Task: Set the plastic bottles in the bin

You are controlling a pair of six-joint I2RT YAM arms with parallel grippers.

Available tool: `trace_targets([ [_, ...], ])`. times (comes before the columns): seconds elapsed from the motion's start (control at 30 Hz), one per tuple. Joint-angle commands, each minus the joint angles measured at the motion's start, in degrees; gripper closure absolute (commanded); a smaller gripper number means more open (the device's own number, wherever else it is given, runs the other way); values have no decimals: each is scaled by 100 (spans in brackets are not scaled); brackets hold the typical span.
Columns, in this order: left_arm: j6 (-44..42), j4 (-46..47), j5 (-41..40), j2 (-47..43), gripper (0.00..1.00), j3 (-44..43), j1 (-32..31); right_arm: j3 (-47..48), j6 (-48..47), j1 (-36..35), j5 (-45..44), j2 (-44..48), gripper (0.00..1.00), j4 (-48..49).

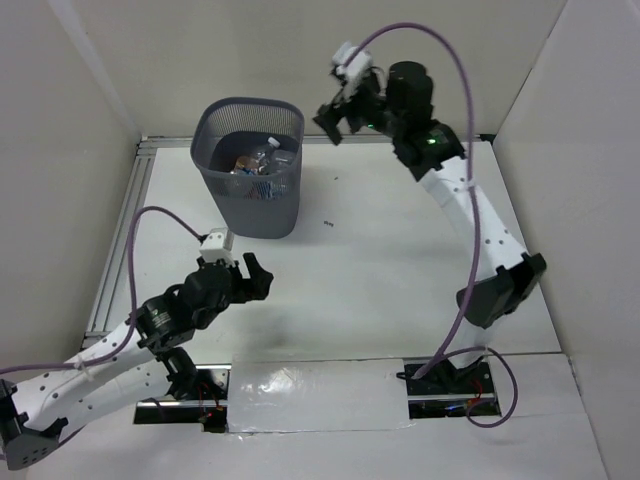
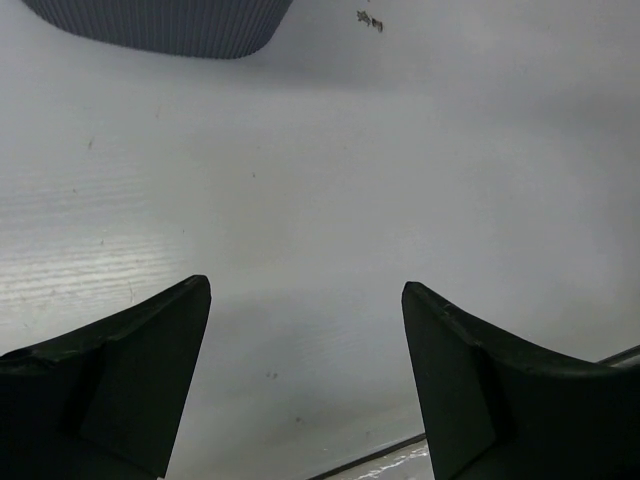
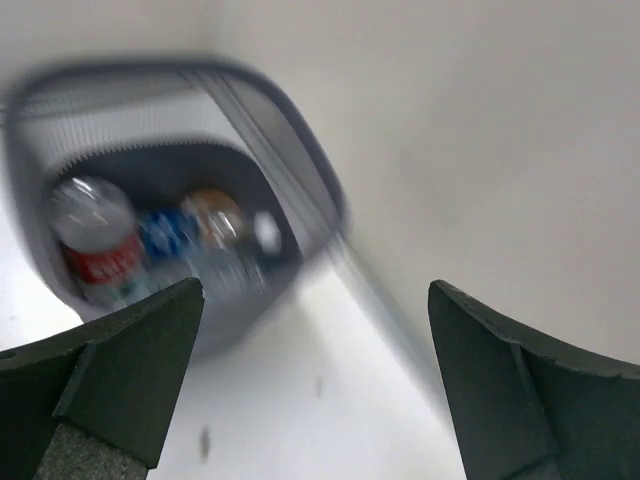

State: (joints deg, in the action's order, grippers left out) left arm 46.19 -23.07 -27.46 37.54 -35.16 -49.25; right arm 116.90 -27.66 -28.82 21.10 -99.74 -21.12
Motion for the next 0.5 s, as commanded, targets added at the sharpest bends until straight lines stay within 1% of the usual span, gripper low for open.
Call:
trace_targets([
  [0.0,-874,724,233,280,11,-342,12,-780,1812,1032,-1319,559,0,-1401],
  [0.03,-945,786,233,332,11,-343,12,-1140,1982,1271,-1319,753,0,-1525],
  [0.07,-1024,856,233,411,11,-343,12,-1996,2132,1474,-1319,972,0,-1526],
  [0.1,-1103,918,233,412,9,-343,12,-2422,2307,1650,-1319,1201,0,-1526],
  [0.13,-1217,1031,233,473,7,-343,12,-3140,2413,1930,-1319,1673,0,-1465],
  [0.2,-1270,1093,233,543,1,-395,65,-3855,2590,2073,-1791,2298,0,-1412],
  [0.23,-1271,1094,233,640,1,-448,65,-3859,2590,2125,-1794,2502,0,-1412],
  [0.27,-1332,1146,328,693,1,-448,135,-4251,2651,2126,-1881,2704,0,-1412],
  [0.33,-1332,1147,434,877,0,-518,249,-4648,2582,2179,-2030,3117,0,-1342],
  [0.37,-1332,1147,487,948,0,-518,250,-5068,2581,2179,-2101,3510,0,-1289],
  [0.4,-1332,1199,488,1009,0,-571,250,-5298,2529,2179,-2363,3706,0,-1106],
  [0.47,-1332,1200,540,1115,0,-571,250,-5851,2406,2284,-2444,4198,0,-973],
])
